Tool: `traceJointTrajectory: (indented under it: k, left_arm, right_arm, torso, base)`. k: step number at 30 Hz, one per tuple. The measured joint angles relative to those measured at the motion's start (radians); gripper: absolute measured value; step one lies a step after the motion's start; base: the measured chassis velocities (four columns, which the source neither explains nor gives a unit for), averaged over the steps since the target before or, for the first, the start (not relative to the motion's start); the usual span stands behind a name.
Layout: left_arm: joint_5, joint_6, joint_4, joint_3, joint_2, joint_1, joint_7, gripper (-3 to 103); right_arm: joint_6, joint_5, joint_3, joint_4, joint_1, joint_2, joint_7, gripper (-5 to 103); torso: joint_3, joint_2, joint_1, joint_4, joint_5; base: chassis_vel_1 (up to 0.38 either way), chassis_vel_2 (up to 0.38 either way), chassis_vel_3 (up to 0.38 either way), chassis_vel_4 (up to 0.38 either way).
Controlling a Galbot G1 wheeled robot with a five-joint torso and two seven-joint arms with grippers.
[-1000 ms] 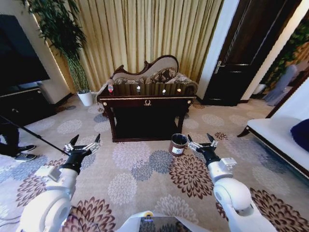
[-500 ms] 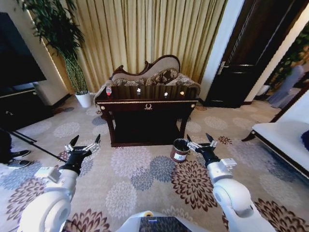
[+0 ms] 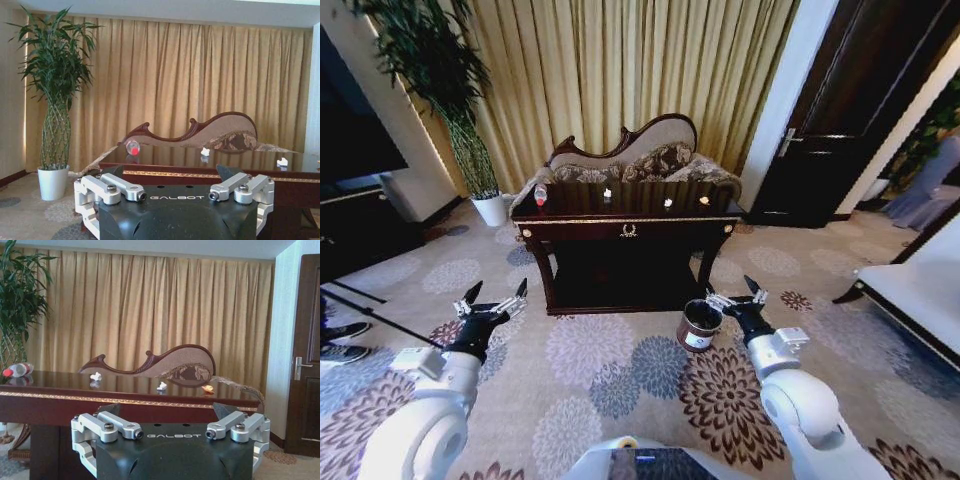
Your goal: Move to the front of the table and place the trash on the table into the trash bin.
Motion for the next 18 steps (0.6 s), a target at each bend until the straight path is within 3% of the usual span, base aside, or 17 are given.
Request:
traceJointTrajectory:
  k: [18]
  left_arm:
    - [0.011,-0.001,0.0,-0.001,-0.009,0.009,0.001,100]
  right_arm:
    - [0.006,0.005,-0.003,0.002,0.005,-0.003,-0.002,100]
  torso:
    - [0.0,0.0,0.0,-0.0001,0.0]
  base:
    - [-0.163,0.177,0.172,-0.183]
